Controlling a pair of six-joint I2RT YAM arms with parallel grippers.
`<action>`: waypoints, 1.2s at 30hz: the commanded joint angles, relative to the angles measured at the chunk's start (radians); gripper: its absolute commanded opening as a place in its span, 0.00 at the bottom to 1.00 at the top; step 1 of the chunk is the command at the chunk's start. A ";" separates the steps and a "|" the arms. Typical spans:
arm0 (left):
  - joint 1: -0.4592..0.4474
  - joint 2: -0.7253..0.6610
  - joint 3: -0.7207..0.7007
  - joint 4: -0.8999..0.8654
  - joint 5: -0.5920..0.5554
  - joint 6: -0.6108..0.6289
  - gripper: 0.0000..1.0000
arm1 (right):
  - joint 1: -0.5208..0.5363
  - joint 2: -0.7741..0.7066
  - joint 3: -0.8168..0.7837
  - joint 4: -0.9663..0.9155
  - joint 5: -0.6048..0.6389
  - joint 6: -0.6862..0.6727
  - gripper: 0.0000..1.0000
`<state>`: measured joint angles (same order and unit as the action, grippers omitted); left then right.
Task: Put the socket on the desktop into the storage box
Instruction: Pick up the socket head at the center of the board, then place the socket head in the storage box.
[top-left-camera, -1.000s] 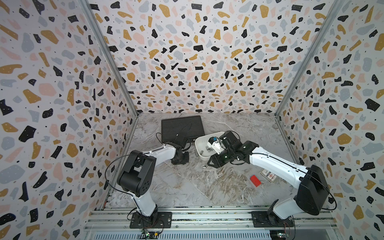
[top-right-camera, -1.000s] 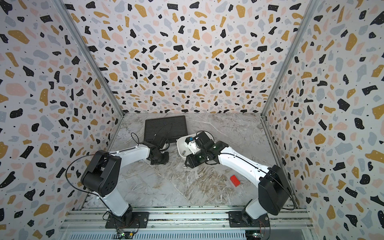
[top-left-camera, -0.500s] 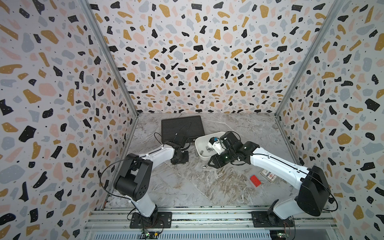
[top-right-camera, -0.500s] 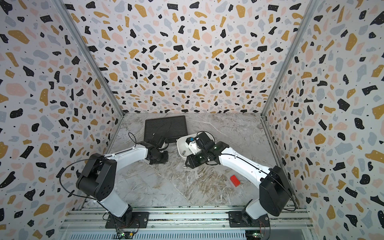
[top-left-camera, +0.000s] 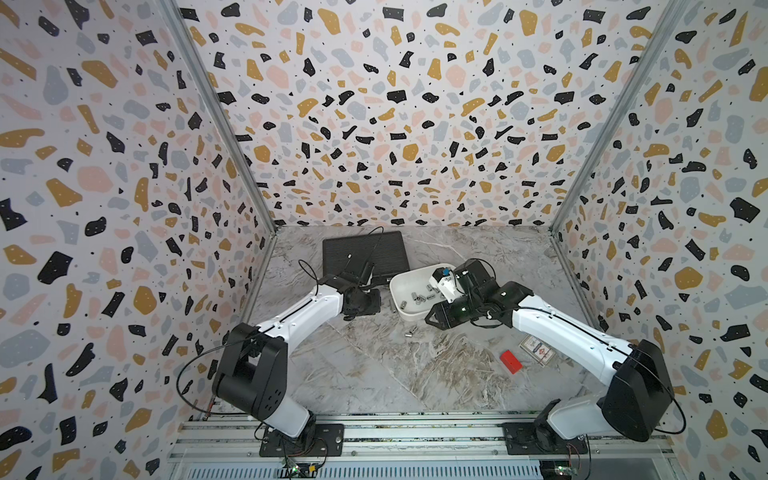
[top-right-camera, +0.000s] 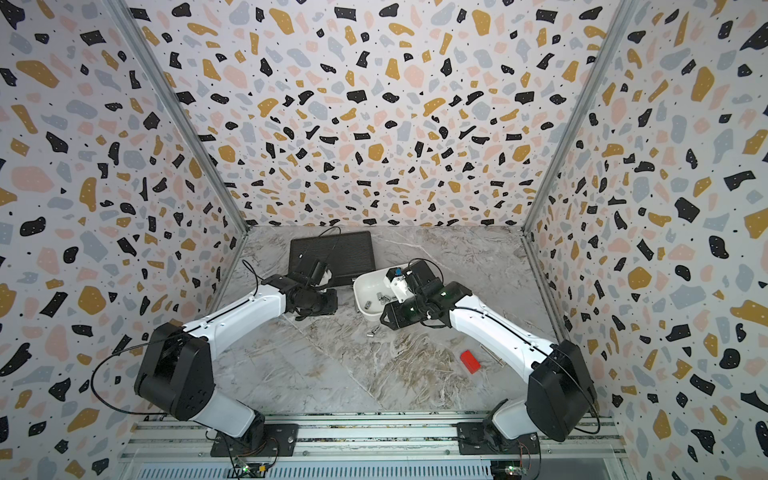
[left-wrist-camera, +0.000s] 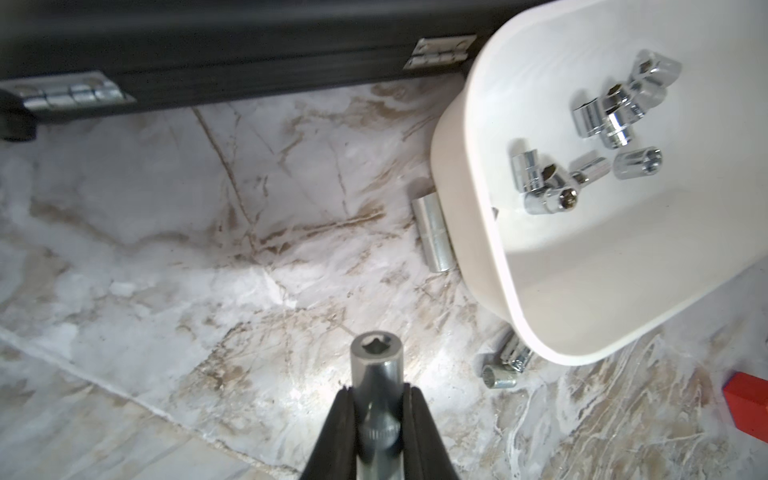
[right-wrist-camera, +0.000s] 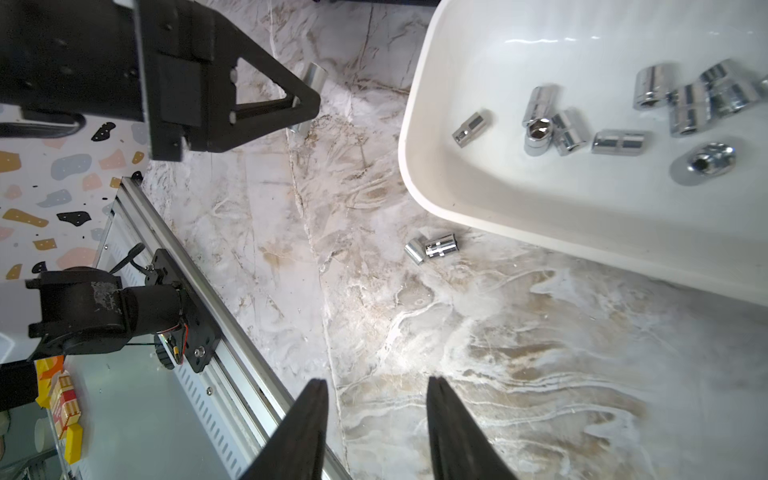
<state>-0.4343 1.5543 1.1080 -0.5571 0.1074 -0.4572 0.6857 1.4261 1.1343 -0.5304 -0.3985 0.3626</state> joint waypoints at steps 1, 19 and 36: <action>-0.021 0.000 0.065 -0.007 0.025 -0.019 0.00 | -0.011 -0.046 -0.002 -0.003 0.009 0.018 0.44; -0.117 0.251 0.341 -0.030 0.023 -0.040 0.01 | -0.063 -0.092 -0.039 -0.006 0.034 0.039 0.44; -0.139 0.425 0.455 -0.056 -0.020 -0.035 0.04 | -0.084 -0.118 -0.065 -0.004 0.030 0.040 0.44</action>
<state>-0.5640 1.9701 1.5253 -0.6083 0.1032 -0.4911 0.6075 1.3453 1.0763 -0.5289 -0.3714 0.4004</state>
